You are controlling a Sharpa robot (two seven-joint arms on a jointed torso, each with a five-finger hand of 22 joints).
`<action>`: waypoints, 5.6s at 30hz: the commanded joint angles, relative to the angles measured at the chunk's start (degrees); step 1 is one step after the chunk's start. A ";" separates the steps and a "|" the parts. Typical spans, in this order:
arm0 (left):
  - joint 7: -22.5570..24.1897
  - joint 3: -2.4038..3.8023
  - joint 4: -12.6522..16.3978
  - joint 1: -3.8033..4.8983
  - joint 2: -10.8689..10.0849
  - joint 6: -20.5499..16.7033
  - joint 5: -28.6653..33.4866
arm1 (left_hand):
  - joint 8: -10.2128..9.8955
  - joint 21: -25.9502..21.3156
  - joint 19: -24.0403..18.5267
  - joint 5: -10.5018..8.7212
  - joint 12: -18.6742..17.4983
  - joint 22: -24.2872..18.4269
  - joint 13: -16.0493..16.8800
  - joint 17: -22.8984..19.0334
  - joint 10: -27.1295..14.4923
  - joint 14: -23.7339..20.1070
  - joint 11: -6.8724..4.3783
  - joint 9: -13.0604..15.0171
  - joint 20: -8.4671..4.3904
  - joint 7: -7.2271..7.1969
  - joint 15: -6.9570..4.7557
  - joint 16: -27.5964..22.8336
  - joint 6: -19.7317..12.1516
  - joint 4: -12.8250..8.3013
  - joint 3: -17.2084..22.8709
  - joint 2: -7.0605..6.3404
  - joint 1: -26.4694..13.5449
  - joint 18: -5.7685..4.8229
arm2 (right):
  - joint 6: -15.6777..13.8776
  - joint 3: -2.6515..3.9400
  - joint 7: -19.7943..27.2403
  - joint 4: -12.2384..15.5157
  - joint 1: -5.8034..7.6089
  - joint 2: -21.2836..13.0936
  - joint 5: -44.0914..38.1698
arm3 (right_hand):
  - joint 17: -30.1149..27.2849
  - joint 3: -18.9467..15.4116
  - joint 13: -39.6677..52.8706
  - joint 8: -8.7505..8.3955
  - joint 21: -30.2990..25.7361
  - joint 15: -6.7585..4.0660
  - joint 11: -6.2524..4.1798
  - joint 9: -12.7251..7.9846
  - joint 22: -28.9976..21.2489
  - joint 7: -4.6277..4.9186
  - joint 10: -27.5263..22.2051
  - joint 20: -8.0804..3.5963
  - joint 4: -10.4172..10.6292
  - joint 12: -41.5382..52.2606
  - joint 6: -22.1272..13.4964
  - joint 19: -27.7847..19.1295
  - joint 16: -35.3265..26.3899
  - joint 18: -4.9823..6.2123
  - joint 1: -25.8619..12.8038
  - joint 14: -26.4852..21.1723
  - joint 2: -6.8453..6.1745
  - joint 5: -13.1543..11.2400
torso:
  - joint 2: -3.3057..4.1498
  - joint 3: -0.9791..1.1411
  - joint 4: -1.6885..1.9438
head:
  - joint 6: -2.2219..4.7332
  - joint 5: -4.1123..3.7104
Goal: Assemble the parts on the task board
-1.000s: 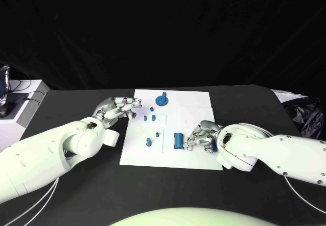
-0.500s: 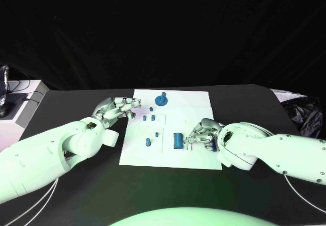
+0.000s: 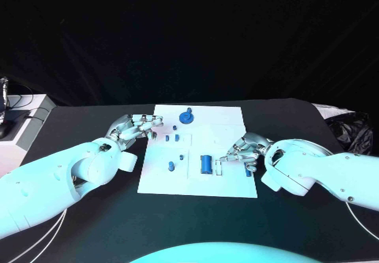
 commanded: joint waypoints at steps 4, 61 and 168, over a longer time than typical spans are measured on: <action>0.47 0.04 0.22 -0.07 0.18 0.81 -0.09 | -0.11 -0.25 0.23 0.26 0.02 0.07 -0.02 -0.07 -0.17 -0.42 0.11 0.03 -0.04 0.18 -0.06 0.01 0.01 0.41 -0.06 0.25 0.09 0.00 | 7.08 0.00 -1.97 -0.11 0.78 -3.28 0.43 | -0.03 -0.28 -0.04 -0.33 0.35 0.24 0.38 -0.14 4.97 0.03 0.11 0.36 0.54 -0.09 0.60 2.27 0.14 0.00 0.08 -0.04 0.17 -0.37 | 0.03 -0.03 -0.02 | 0.25 -0.73; 0.37 0.04 0.45 -0.17 -0.44 0.79 -0.15 | -0.12 -0.44 0.32 0.25 0.14 0.33 -0.02 -0.04 -0.24 -0.44 0.09 0.02 -0.05 0.11 -0.07 0.13 -0.07 0.51 -0.10 0.20 -0.01 -0.02 | 19.07 -0.86 -10.67 -2.29 -1.66 -2.69 -18.45 | 2.19 2.31 1.39 -1.27 2.30 0.01 0.09 2.09 5.22 -0.46 0.96 0.16 5.20 -0.57 1.83 2.05 0.64 -0.29 0.05 0.10 -2.05 3.89 | 0.02 -0.02 0.09 | -0.29 -1.88; -0.57 0.04 0.71 -0.18 -0.91 1.35 -0.15 | -0.11 -0.86 0.47 0.22 0.17 0.64 -0.03 -0.13 -0.46 -0.44 0.17 0.03 -0.02 0.21 -0.02 0.08 -0.16 0.92 0.21 0.48 -0.07 0.01 | 12.33 -0.80 -4.54 -4.43 1.24 6.24 -2.75 | 1.64 18.14 0.22 -4.28 2.47 1.01 1.35 -16.04 5.11 2.29 -0.48 1.21 -9.20 -0.41 0.56 1.40 -0.35 0.64 1.29 0.00 0.13 19.13 | 0.02 -0.03 0.06 | -1.11 -0.63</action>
